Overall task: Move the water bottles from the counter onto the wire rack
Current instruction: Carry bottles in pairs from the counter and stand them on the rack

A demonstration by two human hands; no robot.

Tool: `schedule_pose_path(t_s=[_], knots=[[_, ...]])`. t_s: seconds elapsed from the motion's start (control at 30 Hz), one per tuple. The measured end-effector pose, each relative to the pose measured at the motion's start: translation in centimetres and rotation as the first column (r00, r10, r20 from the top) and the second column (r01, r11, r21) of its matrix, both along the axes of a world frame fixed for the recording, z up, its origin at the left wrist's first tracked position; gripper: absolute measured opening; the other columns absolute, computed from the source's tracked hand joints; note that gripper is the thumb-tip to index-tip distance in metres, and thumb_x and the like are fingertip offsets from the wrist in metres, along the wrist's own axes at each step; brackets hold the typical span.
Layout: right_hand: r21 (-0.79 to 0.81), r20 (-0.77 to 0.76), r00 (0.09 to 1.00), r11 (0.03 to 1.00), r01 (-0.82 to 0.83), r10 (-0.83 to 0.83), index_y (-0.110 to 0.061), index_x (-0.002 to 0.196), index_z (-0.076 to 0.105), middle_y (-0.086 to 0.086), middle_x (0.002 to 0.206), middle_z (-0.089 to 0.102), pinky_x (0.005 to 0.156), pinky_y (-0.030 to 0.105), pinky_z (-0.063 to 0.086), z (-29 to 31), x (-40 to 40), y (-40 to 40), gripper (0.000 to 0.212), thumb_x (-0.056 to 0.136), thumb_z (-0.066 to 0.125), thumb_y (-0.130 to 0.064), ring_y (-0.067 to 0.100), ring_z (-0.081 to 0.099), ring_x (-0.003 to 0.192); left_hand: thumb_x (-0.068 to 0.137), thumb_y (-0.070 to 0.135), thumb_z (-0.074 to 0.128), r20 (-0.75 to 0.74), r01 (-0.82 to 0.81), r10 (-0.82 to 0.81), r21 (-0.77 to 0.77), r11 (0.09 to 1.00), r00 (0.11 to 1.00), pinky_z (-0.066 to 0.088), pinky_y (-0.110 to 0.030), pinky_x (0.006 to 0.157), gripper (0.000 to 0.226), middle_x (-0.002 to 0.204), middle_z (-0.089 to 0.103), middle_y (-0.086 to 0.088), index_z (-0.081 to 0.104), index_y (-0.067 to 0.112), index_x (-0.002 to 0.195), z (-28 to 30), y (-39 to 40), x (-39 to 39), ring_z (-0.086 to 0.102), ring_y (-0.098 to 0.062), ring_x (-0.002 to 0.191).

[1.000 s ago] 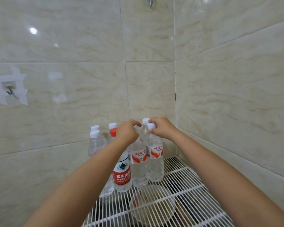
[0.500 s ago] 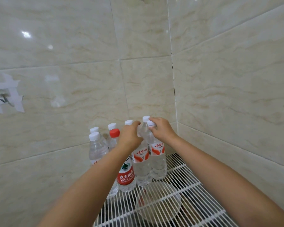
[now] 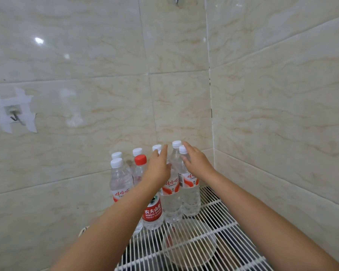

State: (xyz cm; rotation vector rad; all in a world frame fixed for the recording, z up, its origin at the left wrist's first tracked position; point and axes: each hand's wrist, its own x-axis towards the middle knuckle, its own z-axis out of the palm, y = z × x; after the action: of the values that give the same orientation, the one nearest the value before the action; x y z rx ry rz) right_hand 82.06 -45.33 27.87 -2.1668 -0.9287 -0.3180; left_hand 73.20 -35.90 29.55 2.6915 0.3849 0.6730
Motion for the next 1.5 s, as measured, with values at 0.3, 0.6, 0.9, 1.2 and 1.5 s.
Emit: schedule_pose_path(t_s=[0.3,0.6,0.9,1.2,1.5], knots=[[-0.024,0.392,0.919,0.999,-0.029,0.036,-0.001,0.133,0.043,0.024,0.142,0.040,0.114,0.043,0.023,-1.3,-6.2,-0.5,0.048,0.086,0.052,-0.008,0.037,0.033,0.134,0.092,0.008,0.042,0.070,-0.247,0.238,0.355,0.902,0.969,0.035,-0.037,0.104,0.043,0.141,0.042,-0.009,0.041,0.013,0.135,-0.8,2.1,-6.9,0.034,-0.027,0.131],[-0.239,0.426,0.733,0.847,-0.474,0.531,0.002,0.091,0.068,0.024,0.092,0.070,0.077,0.050,0.054,-6.3,-20.9,9.3,0.043,0.069,0.043,-0.025,0.038,0.068,0.084,0.095,0.016,0.037,-0.177,-0.567,0.658,0.377,0.732,0.732,0.028,-0.040,0.109,0.042,0.148,0.033,-0.013,0.038,0.013,0.137,-8.4,6.5,-24.8,0.025,-0.028,0.139],[-0.323,0.204,0.525,0.563,-0.760,0.826,-0.002,0.122,0.052,0.019,0.129,0.050,0.098,0.044,0.041,-11.5,-45.1,17.4,0.043,0.088,0.050,-0.028,0.035,0.046,0.119,0.095,0.023,0.038,-0.253,-0.857,0.903,0.306,0.415,0.348,0.038,-0.040,0.100,0.041,0.143,0.042,-0.007,0.042,0.017,0.135,-14.2,8.1,-51.3,0.038,-0.031,0.128],[-0.421,0.062,0.342,0.335,-0.843,0.938,-0.010,0.136,0.039,0.011,0.144,0.037,0.104,0.038,0.033,-17.1,-71.0,22.3,0.053,0.091,0.048,-0.037,0.029,0.036,0.130,0.093,0.021,0.039,-0.412,-0.962,0.911,0.237,0.139,0.030,0.035,-0.038,0.102,0.042,0.140,0.043,-0.008,0.039,0.016,0.135,-19.3,7.9,-77.0,0.037,-0.031,0.128],[-0.502,-0.085,0.320,0.237,-0.832,0.943,-0.009,0.135,0.039,0.010,0.142,0.040,0.101,0.036,0.036,-23.1,-84.4,29.8,0.051,0.092,0.048,-0.034,0.029,0.039,0.127,0.093,0.021,0.040,-0.541,-0.982,0.840,0.174,0.078,-0.029,0.033,-0.038,0.105,0.039,0.140,0.040,-0.009,0.043,0.014,0.132,-24.5,14.3,-91.2,0.033,-0.030,0.131]])
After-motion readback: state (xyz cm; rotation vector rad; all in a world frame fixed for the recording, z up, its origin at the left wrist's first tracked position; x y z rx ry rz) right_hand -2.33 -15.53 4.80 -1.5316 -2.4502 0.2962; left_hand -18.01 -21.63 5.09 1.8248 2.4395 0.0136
